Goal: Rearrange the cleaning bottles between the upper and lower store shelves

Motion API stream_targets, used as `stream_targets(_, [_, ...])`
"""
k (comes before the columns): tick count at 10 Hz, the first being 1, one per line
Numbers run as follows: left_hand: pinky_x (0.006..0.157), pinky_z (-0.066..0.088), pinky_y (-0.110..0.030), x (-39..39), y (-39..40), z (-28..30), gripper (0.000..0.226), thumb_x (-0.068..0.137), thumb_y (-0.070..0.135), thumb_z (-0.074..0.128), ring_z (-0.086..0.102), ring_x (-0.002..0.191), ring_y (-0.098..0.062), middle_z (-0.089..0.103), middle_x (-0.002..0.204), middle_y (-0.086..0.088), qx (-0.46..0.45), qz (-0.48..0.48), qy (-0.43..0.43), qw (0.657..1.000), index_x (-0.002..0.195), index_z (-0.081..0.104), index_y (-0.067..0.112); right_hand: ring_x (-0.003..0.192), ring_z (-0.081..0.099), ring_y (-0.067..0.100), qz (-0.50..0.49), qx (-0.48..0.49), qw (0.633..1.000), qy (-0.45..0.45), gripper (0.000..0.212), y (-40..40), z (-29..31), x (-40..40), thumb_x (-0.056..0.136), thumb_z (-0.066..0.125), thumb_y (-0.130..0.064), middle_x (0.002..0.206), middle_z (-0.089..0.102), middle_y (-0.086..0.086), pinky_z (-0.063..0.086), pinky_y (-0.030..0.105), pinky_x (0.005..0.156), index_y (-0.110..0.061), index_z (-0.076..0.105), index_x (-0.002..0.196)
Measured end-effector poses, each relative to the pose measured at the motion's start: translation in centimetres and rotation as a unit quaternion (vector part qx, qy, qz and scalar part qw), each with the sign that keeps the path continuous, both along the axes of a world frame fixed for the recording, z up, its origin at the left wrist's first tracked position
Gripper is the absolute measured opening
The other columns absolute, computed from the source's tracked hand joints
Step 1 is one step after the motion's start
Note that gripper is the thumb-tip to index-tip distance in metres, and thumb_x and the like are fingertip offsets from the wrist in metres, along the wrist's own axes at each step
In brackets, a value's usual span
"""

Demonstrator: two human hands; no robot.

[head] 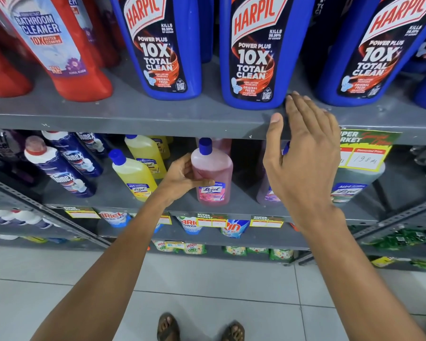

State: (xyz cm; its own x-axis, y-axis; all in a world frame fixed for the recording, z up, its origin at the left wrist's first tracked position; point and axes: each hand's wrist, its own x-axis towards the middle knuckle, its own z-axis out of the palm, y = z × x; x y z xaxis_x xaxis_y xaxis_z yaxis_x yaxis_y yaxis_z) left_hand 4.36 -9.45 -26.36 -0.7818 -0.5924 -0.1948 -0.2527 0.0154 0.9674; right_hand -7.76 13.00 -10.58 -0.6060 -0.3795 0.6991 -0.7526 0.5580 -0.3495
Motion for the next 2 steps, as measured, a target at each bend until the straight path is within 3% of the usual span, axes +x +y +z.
stream_targets(1, [0.099,0.065,-0.039,0.5,0.1,0.4,0.089,0.053,0.018,0.102,0.074,0.126,-0.02,0.081,0.127,0.009,0.028,0.003,0.004,1.0,0.133,0.064,0.03,0.149,0.055,0.027,0.001,0.001,1.0,-0.004,0.05,-0.1,0.0,0.2,0.113,0.043,-0.034,0.154,0.064,0.01,0.035,0.041,0.129,-0.004,0.063,0.147])
stream_targets(2, [0.105,0.062,-0.049,1.7,2.6,0.4,0.096,0.057,0.019,0.104,0.072,0.126,-0.027,0.074,0.137,-0.007,-0.008,0.036,0.001,0.999,0.14,0.057,0.019,0.151,0.053,0.026,0.0,-0.012,1.0,-0.002,0.05,0.0,0.0,-0.1,0.112,0.043,-0.034,0.155,0.064,0.011,0.032,0.041,0.131,-0.004,0.062,0.147])
